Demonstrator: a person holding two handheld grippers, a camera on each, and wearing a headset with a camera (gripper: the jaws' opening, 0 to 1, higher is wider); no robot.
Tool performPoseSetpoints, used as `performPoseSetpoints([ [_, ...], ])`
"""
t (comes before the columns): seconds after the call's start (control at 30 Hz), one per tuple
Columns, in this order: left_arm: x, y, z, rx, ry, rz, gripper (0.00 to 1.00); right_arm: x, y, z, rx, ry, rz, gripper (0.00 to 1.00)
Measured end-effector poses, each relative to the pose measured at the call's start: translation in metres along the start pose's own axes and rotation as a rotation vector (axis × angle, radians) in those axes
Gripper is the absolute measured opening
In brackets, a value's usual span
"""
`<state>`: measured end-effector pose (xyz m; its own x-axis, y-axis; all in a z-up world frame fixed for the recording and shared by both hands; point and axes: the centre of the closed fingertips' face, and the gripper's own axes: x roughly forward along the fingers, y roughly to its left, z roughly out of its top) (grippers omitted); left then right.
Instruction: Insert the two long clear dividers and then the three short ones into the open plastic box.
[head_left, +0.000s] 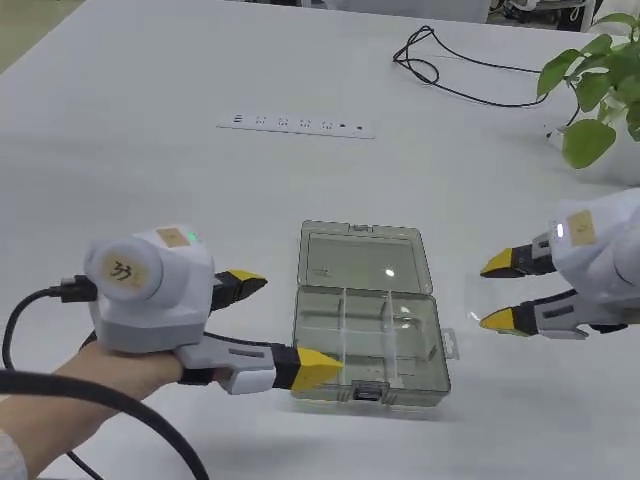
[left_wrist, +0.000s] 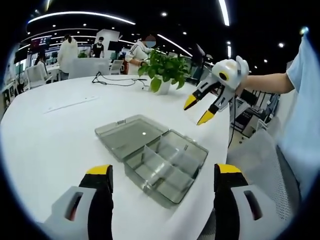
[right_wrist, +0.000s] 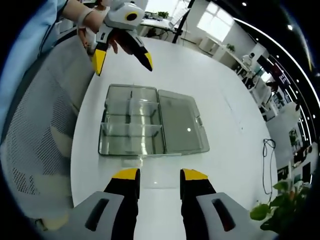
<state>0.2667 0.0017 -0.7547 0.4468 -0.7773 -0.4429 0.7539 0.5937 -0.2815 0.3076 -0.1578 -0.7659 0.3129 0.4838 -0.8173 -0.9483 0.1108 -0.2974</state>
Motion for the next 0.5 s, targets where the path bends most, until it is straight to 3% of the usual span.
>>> performPoseSetpoints([
  [0.13,0.005,0.000,0.013,-0.109,-0.046,-0.022,0.78,0.002,-0.001,0.021,-0.029,-0.032,-0.033,0.32],
  [0.2,0.008,0.001,0.016,-0.131,-0.043,-0.027,0.72,0.005,-0.003,0.026,-0.044,-0.037,-0.037,0.32],
  [0.23,0.010,-0.001,0.018,-0.180,-0.041,-0.039,0.70,0.005,-0.002,0.034,-0.059,-0.050,-0.047,0.32],
  [0.4,0.019,-0.005,0.031,-0.288,-0.070,-0.081,0.61,0.007,0.003,0.069,-0.117,-0.086,-0.089,0.32],
  [0.5,0.024,-0.009,0.034,-0.317,-0.064,-0.101,0.56,0.008,0.006,0.084,-0.150,-0.103,-0.105,0.32],
])
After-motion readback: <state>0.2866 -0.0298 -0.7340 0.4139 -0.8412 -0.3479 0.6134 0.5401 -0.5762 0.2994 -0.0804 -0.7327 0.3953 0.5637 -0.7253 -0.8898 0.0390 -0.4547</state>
